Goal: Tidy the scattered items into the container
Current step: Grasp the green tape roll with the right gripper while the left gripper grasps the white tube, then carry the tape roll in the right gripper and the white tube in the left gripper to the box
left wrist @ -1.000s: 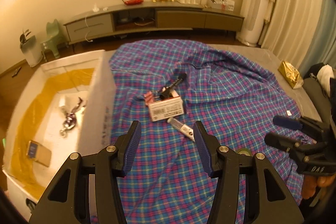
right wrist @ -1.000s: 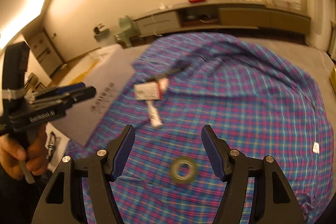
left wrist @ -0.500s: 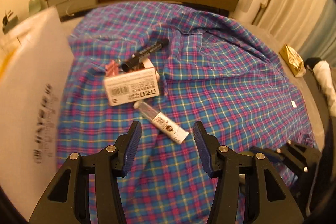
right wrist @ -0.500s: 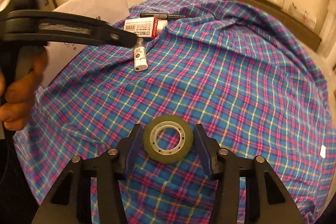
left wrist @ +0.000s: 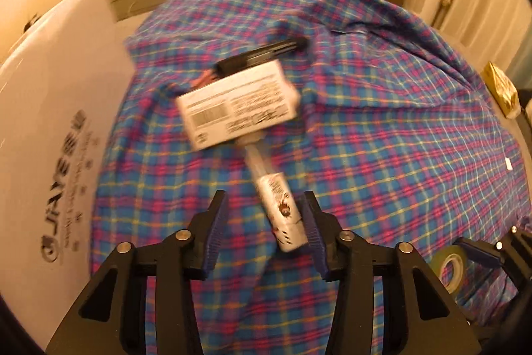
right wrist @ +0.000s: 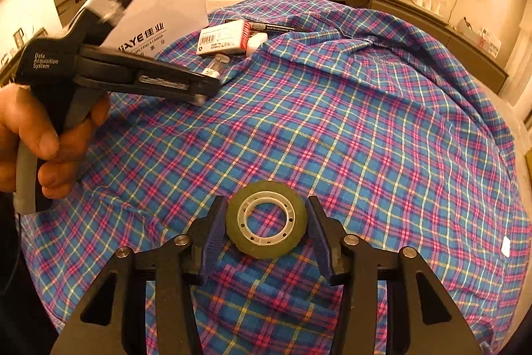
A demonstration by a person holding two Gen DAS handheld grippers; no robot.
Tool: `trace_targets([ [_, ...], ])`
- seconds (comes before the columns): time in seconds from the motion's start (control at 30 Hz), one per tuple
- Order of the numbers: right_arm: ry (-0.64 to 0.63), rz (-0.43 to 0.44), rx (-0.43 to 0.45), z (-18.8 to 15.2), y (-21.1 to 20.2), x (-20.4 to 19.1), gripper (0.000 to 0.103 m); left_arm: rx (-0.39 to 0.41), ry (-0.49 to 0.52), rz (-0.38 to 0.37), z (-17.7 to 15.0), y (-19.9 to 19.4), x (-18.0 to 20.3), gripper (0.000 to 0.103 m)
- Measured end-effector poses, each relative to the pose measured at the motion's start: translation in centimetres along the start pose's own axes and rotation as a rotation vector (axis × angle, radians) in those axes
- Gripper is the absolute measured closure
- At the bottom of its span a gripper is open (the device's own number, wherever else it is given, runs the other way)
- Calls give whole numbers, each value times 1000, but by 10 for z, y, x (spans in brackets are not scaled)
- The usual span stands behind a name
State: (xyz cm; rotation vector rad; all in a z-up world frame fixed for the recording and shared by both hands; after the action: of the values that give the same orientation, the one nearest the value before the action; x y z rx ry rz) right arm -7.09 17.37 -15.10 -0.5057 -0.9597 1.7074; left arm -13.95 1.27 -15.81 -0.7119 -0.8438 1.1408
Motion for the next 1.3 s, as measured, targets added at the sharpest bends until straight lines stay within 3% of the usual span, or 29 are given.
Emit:
trace_targets([
  [0.13, 45, 33, -6, 0, -1, 4, 54, 10, -38, -21, -2, -3, -13, 56],
  [0.3, 44, 22, -4, 1, 0, 2, 54, 21, 30, 19, 1, 4, -3, 55],
  [0.33, 46, 22, -3, 2, 0, 2, 54, 21, 43, 18, 2, 4, -1, 73],
  [0.4, 54, 27, 1, 2, -1, 3, 54, 17, 50, 5, 4, 4, 0, 83],
  [0.83, 158, 105, 21, 8, -17, 11, 54, 13, -9, -50, 0, -18, -8, 83],
  [1.3, 143, 121, 66, 21, -40, -6, 54, 72, 34, -95, -3, -71, 15, 83],
])
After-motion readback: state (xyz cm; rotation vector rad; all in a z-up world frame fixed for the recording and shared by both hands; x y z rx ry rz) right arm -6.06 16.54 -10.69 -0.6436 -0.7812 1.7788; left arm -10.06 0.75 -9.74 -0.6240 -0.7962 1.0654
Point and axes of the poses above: each gripper's, at about its wrist camera, not at the fingertips, and y roughly the way its jaws point, x to its right, z to its top, the point moved 6 cm from there along y, roughly the way its jaws point, and after that the axes turned 10 degrees about -z, right-handed, at the moved point
